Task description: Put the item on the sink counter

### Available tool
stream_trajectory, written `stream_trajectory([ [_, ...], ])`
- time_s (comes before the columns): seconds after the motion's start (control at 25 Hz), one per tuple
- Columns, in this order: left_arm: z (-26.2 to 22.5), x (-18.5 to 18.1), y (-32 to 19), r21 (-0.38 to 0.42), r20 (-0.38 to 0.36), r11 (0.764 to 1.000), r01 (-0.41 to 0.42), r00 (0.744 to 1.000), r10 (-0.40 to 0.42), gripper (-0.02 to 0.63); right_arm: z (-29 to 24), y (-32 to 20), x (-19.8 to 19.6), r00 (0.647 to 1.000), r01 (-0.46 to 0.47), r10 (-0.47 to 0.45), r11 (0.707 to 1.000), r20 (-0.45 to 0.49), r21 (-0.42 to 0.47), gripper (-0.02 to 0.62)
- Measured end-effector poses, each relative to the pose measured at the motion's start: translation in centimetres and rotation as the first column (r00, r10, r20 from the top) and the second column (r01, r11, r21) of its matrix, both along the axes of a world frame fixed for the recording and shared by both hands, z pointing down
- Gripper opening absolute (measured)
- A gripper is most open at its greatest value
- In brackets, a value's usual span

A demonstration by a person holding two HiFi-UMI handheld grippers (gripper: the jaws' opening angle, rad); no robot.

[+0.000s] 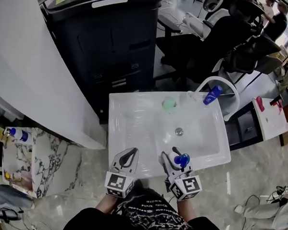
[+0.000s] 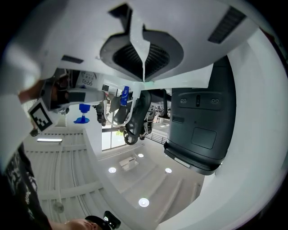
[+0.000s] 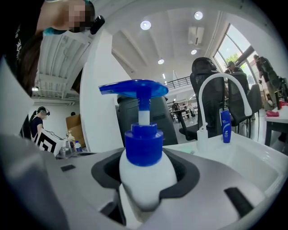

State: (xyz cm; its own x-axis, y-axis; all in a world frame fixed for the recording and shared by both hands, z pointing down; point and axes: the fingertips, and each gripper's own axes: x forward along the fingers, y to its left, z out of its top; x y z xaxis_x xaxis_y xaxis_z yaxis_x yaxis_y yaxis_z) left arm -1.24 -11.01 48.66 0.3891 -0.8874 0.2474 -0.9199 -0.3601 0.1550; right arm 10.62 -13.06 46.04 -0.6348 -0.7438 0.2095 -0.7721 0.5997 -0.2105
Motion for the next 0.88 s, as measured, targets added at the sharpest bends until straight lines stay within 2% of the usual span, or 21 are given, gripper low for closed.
stream_trajectory([
  [0.24,0.5,-2.1,-3.1,-0.007,0.012,1.0,0.004,1.0,-0.004,0.015,0.1,-3.8,-1.8,0.999,0.008,-0.007,1.0,-0.04,0.02,0.196],
  [0.52,0.2,-3.4,-5.3,-0.001,-0.009,0.998,0.064,0.998,-0.064,0.015,-0.5,-7.5,-3.4,0.997,0.056,-0.053,0.998,-0.057,0.04,0.196],
  [0.88,-0.8,-4.8,-6.6,-0.002,-0.033,0.98,0.198,0.98,-0.198,0.015,-1.4,-11.7,-5.0,0.988,0.149,-0.146,0.988,-0.059,0.048,0.196],
])
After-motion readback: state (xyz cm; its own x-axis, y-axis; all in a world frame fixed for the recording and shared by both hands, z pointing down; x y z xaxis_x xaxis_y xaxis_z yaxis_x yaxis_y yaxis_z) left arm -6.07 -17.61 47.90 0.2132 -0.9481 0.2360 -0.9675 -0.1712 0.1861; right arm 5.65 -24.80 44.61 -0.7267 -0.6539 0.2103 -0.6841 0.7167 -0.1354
